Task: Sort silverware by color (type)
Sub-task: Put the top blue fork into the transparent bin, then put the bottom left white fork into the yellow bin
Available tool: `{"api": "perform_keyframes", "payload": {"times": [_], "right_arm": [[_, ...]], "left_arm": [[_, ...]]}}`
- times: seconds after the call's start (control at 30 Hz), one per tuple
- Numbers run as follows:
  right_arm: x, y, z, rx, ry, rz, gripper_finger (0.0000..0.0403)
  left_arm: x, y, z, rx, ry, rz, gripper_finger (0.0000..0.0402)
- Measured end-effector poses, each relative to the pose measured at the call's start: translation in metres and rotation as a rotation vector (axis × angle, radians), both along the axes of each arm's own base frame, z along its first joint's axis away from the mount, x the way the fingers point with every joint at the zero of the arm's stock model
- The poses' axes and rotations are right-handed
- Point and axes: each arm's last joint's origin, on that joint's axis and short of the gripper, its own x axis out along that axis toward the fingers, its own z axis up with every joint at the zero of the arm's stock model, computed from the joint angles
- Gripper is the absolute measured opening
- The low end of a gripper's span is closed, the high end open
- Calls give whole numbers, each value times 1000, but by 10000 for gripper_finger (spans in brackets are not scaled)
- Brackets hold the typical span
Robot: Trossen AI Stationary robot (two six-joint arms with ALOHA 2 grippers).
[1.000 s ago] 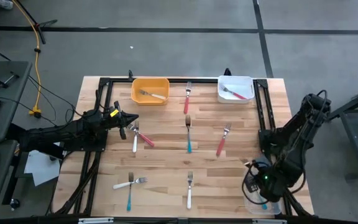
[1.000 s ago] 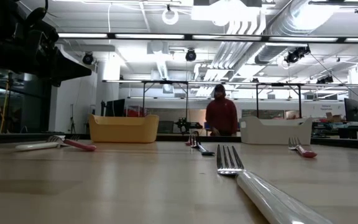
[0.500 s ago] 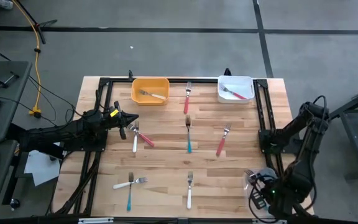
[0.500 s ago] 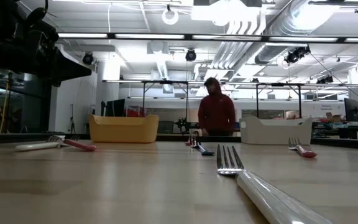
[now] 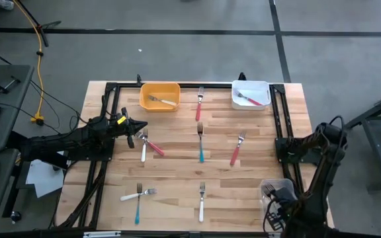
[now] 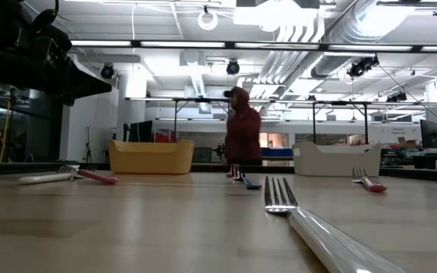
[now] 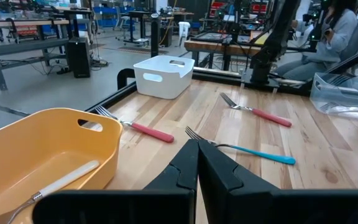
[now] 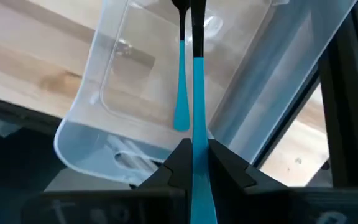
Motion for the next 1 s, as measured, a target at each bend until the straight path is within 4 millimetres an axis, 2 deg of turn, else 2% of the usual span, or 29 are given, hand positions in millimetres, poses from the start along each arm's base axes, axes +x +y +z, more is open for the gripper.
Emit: {"api": "perform_keyframes", "payload": {"times": [0.2,0.53,0.67,0.87,1.0], "right_arm": [[2,-4,-12,-48,28,-14,28],[-4,-15,-53,-68,56,3,28],[-3,-17,-54,-79,54,5,44],[-3,-15,-54,-45,65,60,92],[0,-10,-38,24,31,160,96]], "left_arm": [[0,0,0,1,1,0,0],[0,0,0,0,0,0,0],[0,0,0,0,0,0,0],[0,0,0,1,0,-1,0],[0,0,0,1,0,-1,0]]}}
